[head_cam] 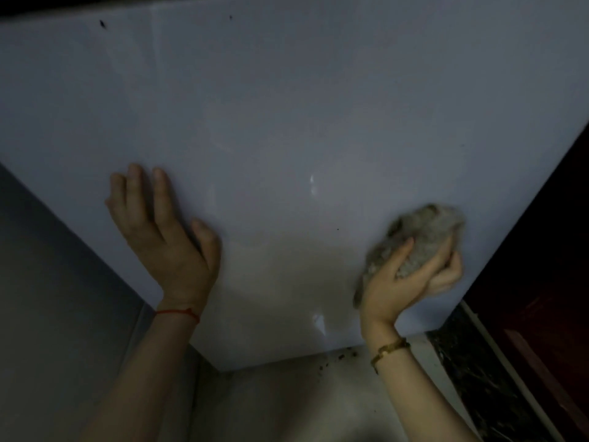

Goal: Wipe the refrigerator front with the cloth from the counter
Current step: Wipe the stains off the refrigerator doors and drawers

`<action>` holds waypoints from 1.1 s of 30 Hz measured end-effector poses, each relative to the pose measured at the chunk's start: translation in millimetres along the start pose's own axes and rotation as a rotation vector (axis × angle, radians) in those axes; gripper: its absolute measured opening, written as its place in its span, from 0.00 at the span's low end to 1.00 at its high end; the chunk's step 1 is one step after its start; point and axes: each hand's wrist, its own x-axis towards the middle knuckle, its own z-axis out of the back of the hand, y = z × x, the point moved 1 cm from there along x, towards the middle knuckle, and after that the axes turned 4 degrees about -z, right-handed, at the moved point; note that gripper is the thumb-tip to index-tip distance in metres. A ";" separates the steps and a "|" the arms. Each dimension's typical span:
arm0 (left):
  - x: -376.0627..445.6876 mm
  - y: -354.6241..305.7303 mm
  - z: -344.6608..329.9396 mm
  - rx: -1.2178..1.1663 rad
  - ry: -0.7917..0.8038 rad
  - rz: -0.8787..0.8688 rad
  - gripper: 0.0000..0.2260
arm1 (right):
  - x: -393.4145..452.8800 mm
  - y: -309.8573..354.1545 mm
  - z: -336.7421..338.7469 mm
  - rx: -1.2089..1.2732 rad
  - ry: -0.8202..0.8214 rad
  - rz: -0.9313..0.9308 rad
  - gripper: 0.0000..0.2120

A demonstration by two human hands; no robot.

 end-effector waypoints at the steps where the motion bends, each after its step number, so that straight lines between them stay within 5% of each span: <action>1: 0.1 0.1 -0.4 -0.001 0.000 0.002 0.24 | -5.9 -12.0 0.9 -0.006 0.006 -0.072 0.23; 5: -0.2 1.2 -0.3 0.001 -0.009 -0.003 0.24 | -7.7 -11.0 1.1 0.003 -0.017 -0.173 0.25; 11: 0.9 -0.2 1.0 0.000 0.011 0.011 0.24 | 16.8 30.9 -5.8 0.010 0.028 0.188 0.24; 17: -0.4 -1.0 0.9 0.013 0.012 0.011 0.24 | 5.0 -31.3 5.1 -0.001 -0.036 -0.183 0.24; 22: 1.2 0.9 0.3 0.003 -0.004 -0.014 0.24 | -5.4 4.5 0.8 -0.132 0.139 0.428 0.19; 27: 1.7 -1.1 0.8 0.008 -0.009 0.000 0.23 | -20.4 -18.1 3.6 -0.262 0.305 0.968 0.24; 33: 2.1 -1.8 0.7 0.018 -0.012 0.001 0.23 | -28.3 -65.2 22.0 -0.396 0.404 1.138 0.32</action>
